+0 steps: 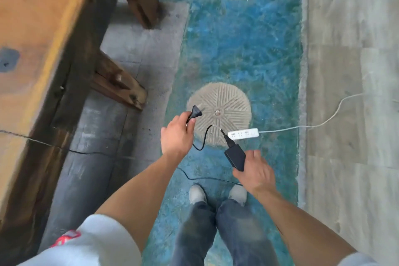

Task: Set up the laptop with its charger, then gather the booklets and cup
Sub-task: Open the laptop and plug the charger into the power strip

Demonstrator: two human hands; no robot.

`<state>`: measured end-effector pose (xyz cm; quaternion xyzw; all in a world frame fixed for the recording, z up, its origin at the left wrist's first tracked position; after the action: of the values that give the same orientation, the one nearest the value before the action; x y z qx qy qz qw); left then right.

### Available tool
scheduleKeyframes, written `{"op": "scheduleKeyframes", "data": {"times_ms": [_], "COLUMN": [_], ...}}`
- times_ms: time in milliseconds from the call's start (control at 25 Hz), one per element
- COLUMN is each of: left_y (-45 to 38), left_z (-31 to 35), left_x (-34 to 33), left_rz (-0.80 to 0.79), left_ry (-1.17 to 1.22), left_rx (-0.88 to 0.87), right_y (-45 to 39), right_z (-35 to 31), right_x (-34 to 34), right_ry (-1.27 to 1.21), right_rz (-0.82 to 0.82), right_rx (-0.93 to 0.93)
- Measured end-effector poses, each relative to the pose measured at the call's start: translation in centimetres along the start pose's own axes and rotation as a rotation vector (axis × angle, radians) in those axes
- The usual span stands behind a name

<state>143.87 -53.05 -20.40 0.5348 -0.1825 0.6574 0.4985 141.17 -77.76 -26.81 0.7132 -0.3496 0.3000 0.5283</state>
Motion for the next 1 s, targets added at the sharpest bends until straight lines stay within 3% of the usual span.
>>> {"op": "scheduleKeyframes", "data": {"times_ms": [240, 560, 800, 1000], "left_y": [-4.2, -10.5, -15.1, -17.7], "left_z": [-8.2, -10.9, -10.0, -9.2], "left_x": [-18.0, -37.1, -46.9, -50.7], "left_rz": [-0.127, -0.244, -0.358, -0.394], "left_ry": [-0.139, -0.282, -0.176, -0.183], "left_rx": [0.026, -0.168, -0.198, -0.171], "right_y": [-8.4, -18.5, -23.8, -26.2], "right_z": [4.1, 9.8, 14.6, 16.7], "right_x": [-16.7, -33.4, -40.0, -41.9], "right_ry": [0.013, 0.050, 0.009, 0.032], "right_rz": [-0.097, -0.153, -0.159, -0.152], "right_rx": [-0.014, -0.022, -0.088, -0.079]}}
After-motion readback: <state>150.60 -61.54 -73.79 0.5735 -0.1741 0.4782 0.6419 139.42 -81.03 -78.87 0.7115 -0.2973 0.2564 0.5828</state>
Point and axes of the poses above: each hand's wrist, its own y-axis away from the middle knuckle, its own x-axis out of the back of the hand, z = x × y, the point moved 9 cm from there along -y, towards the middle knuckle, and after that the axes turned 3 degrees about x, right-handed, at the moved point
